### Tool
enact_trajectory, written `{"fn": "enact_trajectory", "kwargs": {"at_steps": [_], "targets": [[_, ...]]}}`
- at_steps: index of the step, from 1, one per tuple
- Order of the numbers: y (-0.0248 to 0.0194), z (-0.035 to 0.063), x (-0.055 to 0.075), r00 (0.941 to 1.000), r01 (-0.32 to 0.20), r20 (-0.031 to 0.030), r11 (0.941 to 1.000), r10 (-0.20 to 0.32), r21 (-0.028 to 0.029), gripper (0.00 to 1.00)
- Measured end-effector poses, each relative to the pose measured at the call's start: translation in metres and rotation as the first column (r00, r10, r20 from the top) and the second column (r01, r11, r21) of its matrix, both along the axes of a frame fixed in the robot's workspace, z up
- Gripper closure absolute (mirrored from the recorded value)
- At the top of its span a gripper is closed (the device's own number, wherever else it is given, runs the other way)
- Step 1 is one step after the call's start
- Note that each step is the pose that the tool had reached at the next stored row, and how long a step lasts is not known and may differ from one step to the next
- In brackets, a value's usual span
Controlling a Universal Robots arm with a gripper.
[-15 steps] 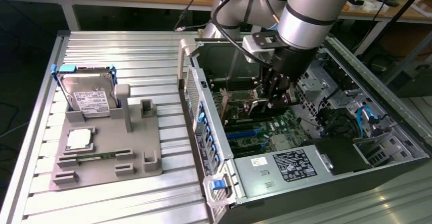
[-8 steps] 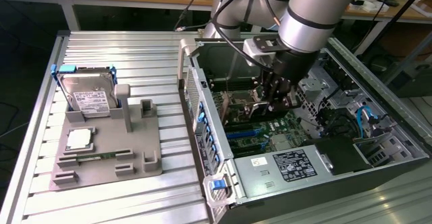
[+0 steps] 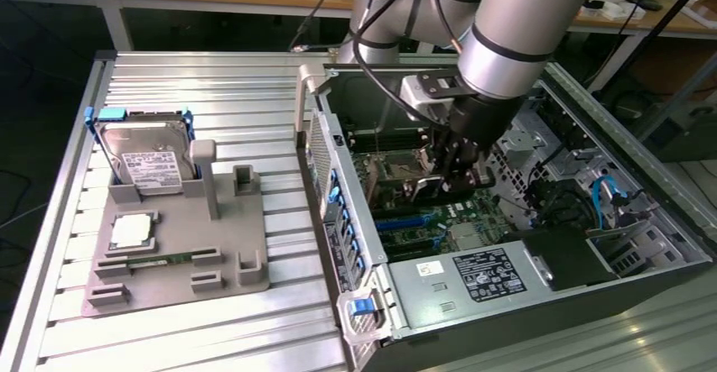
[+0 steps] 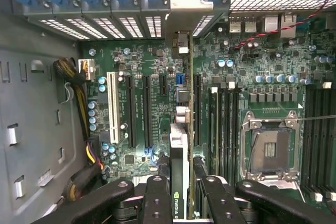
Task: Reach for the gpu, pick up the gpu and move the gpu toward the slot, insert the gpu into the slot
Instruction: 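Insert the gpu into the slot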
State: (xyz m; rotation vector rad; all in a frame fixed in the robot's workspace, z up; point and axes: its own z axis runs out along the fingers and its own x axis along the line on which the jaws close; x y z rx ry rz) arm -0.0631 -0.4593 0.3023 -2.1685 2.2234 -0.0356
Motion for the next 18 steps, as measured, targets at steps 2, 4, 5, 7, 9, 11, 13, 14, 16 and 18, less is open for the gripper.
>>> {"fn": "enact_trajectory", "kwargs": {"at_steps": [2,4,5,7,9,11,13,14,16,18], "targets": [[0.0000,-0.0033,0.000,1.0000,0.000,-0.0008,1.0000,0.000,0.0001,0.73],[0.0000,-0.0055,-0.001,1.0000,0.000,-0.0016,1.0000,0.000,-0.0003,0.73],[0.0000,-0.0065,-0.001,1.0000,0.000,-0.0019,1.0000,0.000,-0.0009,0.73],[0.0000,-0.0083,-0.001,1.0000,0.000,-0.0022,1.0000,0.000,-0.0032,0.73],[0.0000,-0.0098,-0.001,1.0000,0.000,-0.0022,1.0000,0.000,-0.0060,0.73],[-0.0002,-0.0113,-0.002,1.0000,0.000,-0.0023,1.0000,0.000,-0.0083,0.73],[-0.0002,-0.0140,-0.002,1.0000,0.001,-0.0023,0.9999,-0.001,-0.0101,0.73],[-0.0002,-0.0151,-0.003,1.0000,0.001,-0.0023,0.9999,-0.001,-0.0102,0.73],[-0.0003,-0.0171,-0.005,1.0000,0.002,-0.0022,0.9999,-0.002,-0.0104,0.73],[-0.0002,-0.0191,-0.007,1.0000,0.002,-0.0022,0.9999,-0.002,-0.0104,0.73]]}}
